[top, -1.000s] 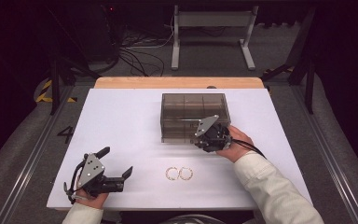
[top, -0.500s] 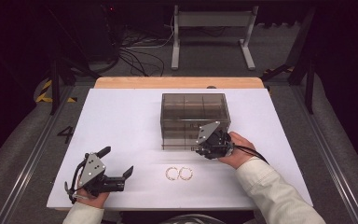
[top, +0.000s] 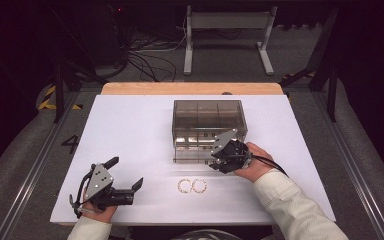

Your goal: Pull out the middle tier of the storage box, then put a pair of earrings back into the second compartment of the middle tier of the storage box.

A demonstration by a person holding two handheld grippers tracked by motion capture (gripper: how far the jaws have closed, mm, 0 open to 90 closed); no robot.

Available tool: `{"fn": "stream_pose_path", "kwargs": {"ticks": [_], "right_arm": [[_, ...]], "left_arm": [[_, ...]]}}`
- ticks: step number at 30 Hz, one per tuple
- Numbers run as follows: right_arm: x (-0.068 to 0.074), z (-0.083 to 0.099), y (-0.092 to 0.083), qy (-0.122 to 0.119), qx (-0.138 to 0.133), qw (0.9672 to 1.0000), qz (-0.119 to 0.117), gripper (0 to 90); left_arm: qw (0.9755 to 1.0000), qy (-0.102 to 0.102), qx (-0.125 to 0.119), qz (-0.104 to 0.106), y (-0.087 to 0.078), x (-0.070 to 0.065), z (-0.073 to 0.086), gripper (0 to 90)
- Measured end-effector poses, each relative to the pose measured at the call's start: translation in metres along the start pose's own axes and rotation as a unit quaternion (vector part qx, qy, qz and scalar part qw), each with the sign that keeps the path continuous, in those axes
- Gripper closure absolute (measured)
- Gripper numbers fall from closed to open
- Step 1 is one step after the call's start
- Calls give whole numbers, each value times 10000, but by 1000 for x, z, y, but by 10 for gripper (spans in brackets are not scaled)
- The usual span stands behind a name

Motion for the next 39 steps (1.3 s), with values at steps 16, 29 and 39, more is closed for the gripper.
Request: {"fn": "stream_pose_path", "kwargs": {"ticks": [16,29,39], "right_arm": [[13,-23,-21,26,-685,9976,51,541],[26,-41,-27,115,-978,9950,-142,522],[37,-49,-24,254,-1033,9937,-346,528]], "left_arm": [[10000,5,-27,20,1,0,-1,5],[10000,7,-28,22,1,1,-1,5],[10000,28,-27,44,3,0,-2,5]]}}
Point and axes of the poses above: each handheld gripper's, and its own axes: y roughly forward along the jaws, z roughly out of its underside, x roughly to its left, the point moved 7 cm from there along y, roughly forward along the jaws, and after that the axes turned 7 degrees about y, right-handed, at the moved point
